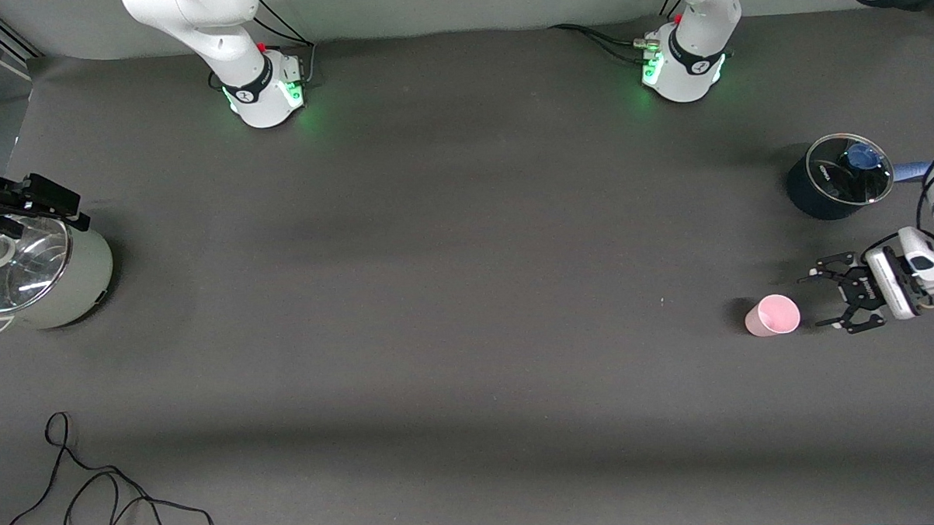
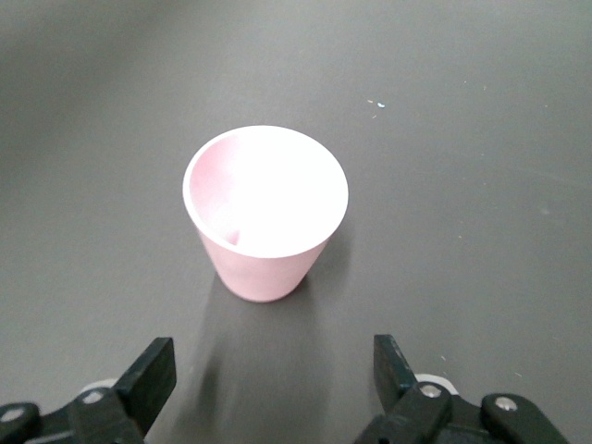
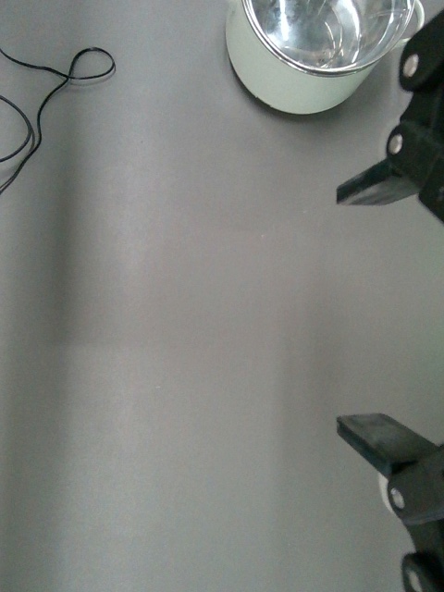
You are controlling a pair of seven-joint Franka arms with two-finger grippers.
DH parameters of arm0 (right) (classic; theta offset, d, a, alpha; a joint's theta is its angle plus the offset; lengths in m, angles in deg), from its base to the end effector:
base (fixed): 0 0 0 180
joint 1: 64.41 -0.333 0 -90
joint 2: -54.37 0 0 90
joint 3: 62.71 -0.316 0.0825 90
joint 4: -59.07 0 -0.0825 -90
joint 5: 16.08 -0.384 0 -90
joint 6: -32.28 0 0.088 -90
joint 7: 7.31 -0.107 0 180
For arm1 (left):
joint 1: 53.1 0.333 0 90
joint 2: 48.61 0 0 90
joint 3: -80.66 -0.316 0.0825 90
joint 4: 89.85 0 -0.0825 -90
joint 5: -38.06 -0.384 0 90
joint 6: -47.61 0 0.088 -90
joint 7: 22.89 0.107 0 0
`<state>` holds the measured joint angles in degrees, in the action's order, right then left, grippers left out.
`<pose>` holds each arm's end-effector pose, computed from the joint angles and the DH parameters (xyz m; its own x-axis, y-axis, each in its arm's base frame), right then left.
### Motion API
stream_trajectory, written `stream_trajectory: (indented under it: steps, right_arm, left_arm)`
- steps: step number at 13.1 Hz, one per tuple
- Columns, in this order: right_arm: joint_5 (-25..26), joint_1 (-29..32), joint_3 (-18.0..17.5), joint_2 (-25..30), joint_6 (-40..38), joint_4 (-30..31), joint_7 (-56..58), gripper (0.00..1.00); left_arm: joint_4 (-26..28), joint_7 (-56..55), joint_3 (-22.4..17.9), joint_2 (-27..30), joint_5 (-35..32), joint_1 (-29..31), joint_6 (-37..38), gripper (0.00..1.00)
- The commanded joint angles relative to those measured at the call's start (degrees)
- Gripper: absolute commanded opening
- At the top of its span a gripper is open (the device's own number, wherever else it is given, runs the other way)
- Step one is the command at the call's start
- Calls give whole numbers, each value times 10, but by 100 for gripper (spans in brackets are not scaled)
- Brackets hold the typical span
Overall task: Transfer pink cup from left to right arm
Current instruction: 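Lower the left gripper beside the pink cup and open it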
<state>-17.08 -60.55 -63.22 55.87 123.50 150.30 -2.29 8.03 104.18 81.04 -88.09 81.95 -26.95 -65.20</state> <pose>0.5477 -0.0302 0.6307 0.9992 0.0288 0.0274 0.0292 -0.9995 -0.0149 0.5905 0.2358 0.1764 0.2362 -0.7014 0.6725 -0.9687 -0.2245 0.1060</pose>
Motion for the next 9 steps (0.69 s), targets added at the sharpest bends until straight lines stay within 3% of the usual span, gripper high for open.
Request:
stream_trajectory:
  steps: [1, 9]
  right_arm:
    - [-2, 0, 2, 1, -6, -11, 5, 100]
    - [-1, 0, 2, -2, -6, -10, 7, 100]
  left_arm:
    - [-6, 67, 7, -23, 43, 7, 33, 94]
    - [-9, 158, 30, -70, 119, 6, 85, 95]
